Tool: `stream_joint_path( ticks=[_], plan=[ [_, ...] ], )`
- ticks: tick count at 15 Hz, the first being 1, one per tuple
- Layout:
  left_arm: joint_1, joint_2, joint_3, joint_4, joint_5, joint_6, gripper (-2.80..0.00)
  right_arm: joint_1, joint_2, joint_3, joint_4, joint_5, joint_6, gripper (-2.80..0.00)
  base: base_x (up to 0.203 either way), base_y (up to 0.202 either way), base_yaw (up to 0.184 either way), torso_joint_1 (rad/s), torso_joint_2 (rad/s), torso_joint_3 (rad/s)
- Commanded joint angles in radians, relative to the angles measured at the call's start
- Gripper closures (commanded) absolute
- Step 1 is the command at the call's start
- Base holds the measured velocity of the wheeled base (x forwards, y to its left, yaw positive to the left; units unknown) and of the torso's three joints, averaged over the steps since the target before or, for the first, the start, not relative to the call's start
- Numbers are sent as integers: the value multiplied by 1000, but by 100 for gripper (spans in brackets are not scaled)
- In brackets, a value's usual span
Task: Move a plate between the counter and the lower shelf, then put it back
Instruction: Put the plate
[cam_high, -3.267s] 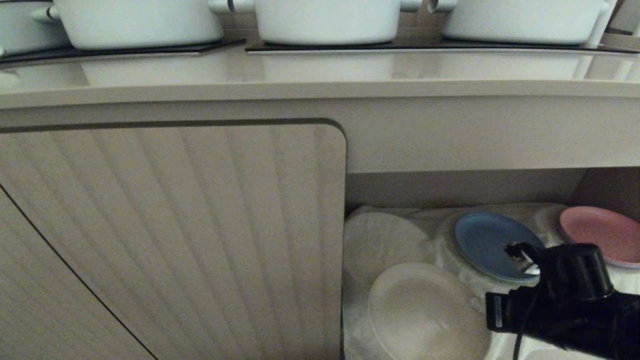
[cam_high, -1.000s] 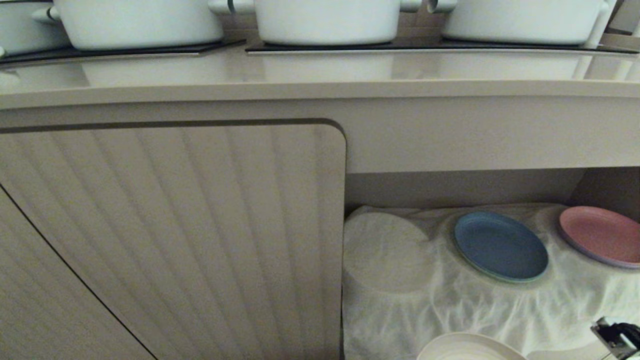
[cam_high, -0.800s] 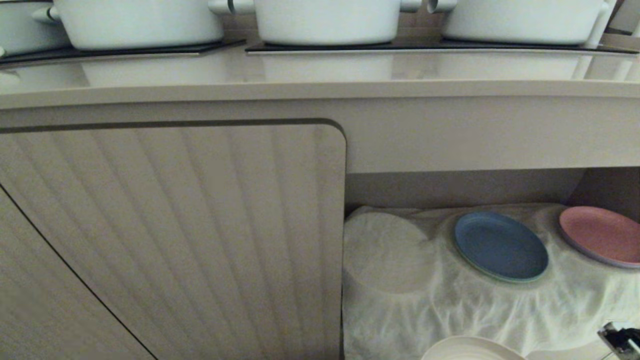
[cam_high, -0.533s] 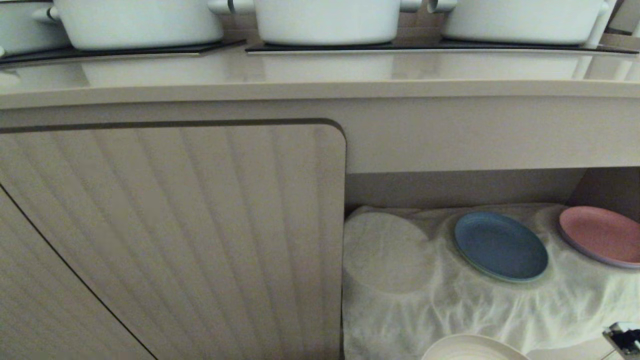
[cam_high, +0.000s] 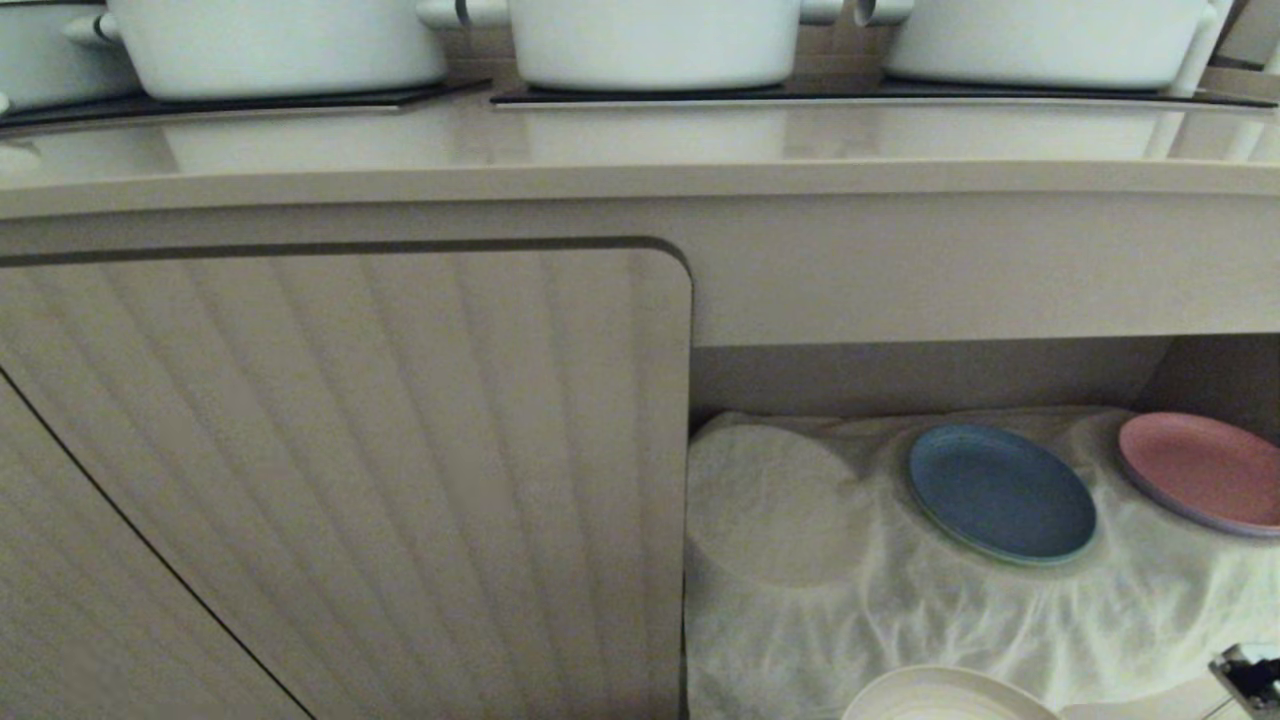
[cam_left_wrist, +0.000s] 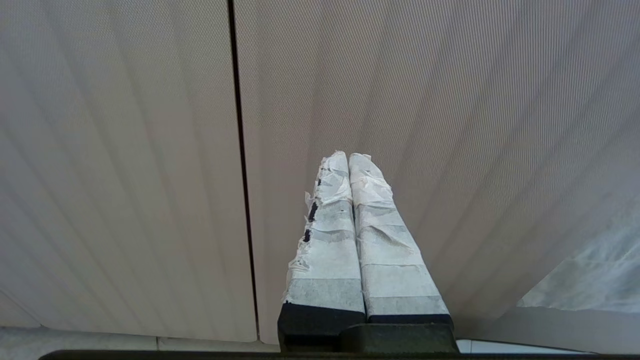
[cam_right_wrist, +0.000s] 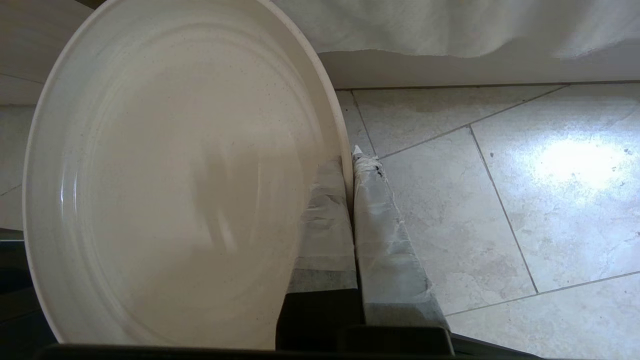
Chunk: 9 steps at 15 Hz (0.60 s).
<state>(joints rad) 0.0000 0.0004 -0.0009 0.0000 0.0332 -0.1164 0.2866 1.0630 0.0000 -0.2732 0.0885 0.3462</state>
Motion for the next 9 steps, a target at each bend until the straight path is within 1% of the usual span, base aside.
stream_joint_path(
  ticks=[1, 9],
  plan=[
    [0, 0, 0, 0, 1, 0, 0, 0, 3, 0, -1, 0, 2, 0, 0, 0, 0, 0, 0, 0],
    [0, 0, 1, 0, 1, 1, 0, 0, 3, 0, -3, 0, 1, 0, 0, 0, 0, 0, 0, 0]
  ],
)
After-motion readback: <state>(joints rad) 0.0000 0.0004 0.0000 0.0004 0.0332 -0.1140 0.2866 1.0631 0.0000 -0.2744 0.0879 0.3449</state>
